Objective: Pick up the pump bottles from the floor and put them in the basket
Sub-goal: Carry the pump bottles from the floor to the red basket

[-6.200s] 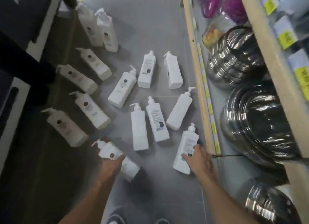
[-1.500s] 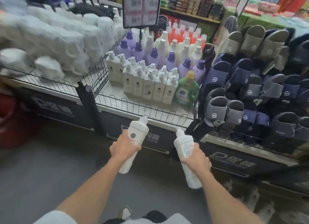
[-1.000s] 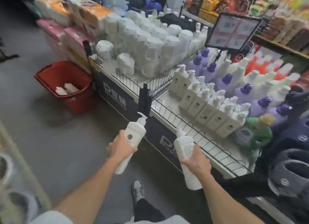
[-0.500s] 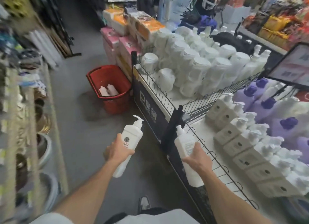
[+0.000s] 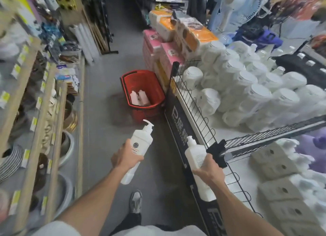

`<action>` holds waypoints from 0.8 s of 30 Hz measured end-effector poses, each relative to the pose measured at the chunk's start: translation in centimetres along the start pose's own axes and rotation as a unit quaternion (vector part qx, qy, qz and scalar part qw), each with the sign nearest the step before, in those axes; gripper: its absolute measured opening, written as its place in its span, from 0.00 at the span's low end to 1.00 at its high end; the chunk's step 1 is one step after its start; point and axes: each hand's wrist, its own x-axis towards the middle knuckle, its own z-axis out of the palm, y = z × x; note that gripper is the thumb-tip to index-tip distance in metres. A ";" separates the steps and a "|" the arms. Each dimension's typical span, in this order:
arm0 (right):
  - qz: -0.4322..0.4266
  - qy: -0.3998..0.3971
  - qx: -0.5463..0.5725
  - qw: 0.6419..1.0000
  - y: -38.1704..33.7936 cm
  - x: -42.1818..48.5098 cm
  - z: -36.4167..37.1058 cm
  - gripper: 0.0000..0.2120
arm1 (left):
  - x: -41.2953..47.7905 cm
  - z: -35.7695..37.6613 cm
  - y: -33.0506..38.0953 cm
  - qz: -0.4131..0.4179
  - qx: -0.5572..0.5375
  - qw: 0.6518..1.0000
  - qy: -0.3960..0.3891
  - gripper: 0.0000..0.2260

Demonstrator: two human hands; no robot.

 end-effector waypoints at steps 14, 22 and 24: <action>-0.037 0.001 -0.014 0.999 -13.8 9.5 0.0 0.32 | 13.0 -5.7 -0.6 -0.017 -0.012 1.000 -0.012 0.28; -0.056 -0.018 -0.025 0.998 -19.1 17.1 -0.5 0.32 | 20.7 -7.7 1.0 -0.043 -0.009 0.999 -0.005 0.28; -0.064 -0.024 -0.022 0.997 -20.2 19.6 -0.7 0.32 | 22.8 -8.2 1.8 -0.051 -0.011 0.999 -0.001 0.28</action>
